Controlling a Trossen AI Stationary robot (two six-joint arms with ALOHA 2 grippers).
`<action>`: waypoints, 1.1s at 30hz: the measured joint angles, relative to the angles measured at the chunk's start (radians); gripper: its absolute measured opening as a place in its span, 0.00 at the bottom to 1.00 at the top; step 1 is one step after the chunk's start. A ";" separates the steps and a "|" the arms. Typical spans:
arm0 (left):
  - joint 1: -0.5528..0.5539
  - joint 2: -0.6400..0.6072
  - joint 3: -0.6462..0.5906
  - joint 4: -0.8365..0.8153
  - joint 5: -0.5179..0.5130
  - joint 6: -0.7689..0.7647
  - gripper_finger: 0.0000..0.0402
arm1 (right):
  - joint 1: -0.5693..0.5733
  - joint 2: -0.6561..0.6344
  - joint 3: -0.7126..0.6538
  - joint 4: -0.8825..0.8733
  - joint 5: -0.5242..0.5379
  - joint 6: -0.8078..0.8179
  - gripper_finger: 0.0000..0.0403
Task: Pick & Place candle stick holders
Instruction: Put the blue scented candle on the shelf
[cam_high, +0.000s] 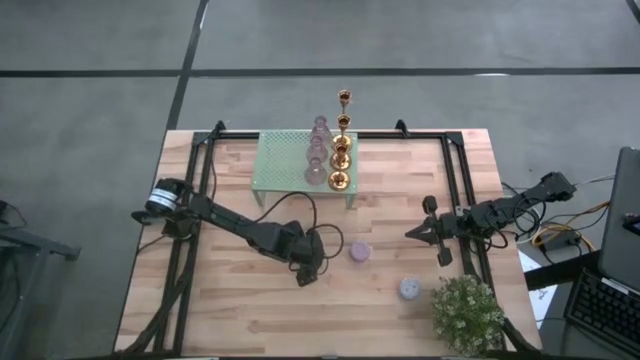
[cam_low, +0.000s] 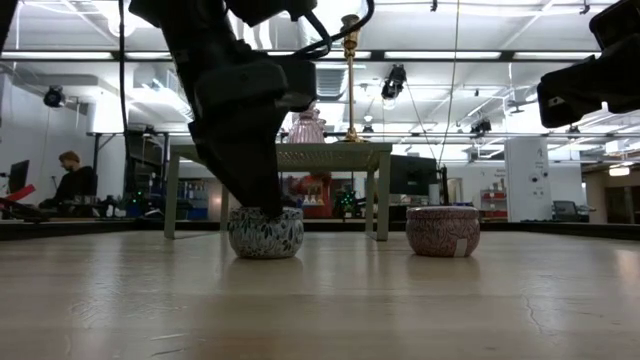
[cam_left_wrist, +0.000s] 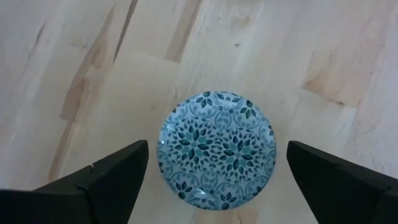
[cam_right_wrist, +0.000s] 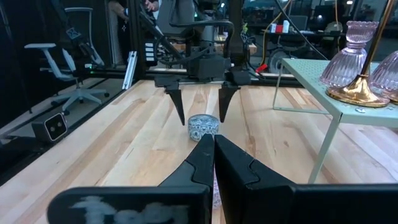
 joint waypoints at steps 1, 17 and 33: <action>0.000 0.000 -0.002 0.004 -0.004 0.007 0.96 | 0.000 0.000 0.000 0.000 0.000 0.000 0.02; -0.003 0.000 -0.115 0.147 -0.018 0.008 0.82 | 0.000 0.000 0.000 0.000 0.000 0.000 0.02; -0.003 -0.004 -0.141 0.224 -0.038 0.039 0.76 | 0.000 0.000 0.000 0.000 0.000 0.000 0.02</action>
